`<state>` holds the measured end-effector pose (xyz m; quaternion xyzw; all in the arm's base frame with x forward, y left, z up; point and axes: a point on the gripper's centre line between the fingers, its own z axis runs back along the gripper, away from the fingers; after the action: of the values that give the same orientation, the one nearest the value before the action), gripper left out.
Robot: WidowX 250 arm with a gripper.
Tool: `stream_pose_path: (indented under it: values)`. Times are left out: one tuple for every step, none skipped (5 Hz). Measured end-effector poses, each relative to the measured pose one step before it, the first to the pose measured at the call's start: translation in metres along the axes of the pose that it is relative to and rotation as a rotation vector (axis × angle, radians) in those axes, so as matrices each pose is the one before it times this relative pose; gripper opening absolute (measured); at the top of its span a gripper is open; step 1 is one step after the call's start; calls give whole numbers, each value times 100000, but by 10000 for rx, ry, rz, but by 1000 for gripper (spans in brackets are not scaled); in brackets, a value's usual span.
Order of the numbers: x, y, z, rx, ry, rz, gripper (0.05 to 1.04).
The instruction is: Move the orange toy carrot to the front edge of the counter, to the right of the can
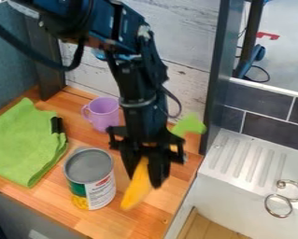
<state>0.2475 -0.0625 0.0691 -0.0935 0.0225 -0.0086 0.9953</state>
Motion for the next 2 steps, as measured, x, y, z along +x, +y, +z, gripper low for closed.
stream_pose_path:
  values:
    - [-808,-406,-2174,288,508,-106,455]
    - [289,784,-2227,568,352,498,455]
